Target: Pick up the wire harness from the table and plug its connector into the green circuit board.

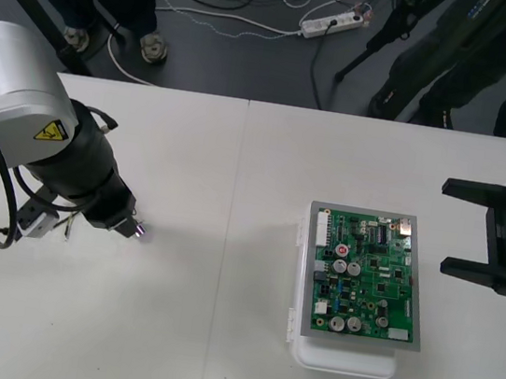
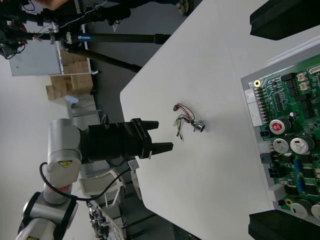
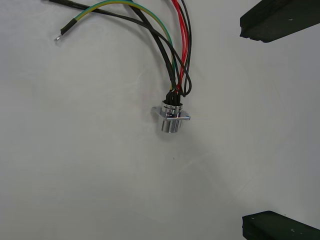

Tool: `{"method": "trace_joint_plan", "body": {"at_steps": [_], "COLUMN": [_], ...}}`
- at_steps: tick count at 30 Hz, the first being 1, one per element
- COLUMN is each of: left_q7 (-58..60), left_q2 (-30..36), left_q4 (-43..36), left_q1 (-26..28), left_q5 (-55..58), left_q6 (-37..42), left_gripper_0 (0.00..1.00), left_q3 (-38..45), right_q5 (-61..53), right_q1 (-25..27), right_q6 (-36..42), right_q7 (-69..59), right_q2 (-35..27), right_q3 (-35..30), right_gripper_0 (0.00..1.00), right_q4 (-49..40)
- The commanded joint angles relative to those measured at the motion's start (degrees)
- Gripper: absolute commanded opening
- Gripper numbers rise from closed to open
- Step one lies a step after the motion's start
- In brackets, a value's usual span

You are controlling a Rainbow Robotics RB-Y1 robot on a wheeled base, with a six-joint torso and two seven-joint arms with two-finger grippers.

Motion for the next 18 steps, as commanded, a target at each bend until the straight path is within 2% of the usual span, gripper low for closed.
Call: {"method": "trace_joint_plan", "body": {"at_steps": [1, 18], "left_q7": [-16.17, -37.97], "left_q2": [2.28, 2.20], "left_q4": [-0.55, -0.64], "left_q1": [-4.80, -5.68], "left_q5": [-3.25, -11.69], "left_q6": [7.73, 20.30], "left_gripper_0": [1.00, 1.00], "left_q3": [-4.98, -13.94], "right_q5": [-2.00, -5.25], "right_q1": [-3.74, -6.20], "right_q6": [-0.19, -0.19], "right_q7": [2.35, 3.23], "right_q2": [2.12, 0.97], "right_q3": [0.44, 2.99], "right_gripper_0": [1.00, 1.00], "right_q4": [2.49, 3.63]}}
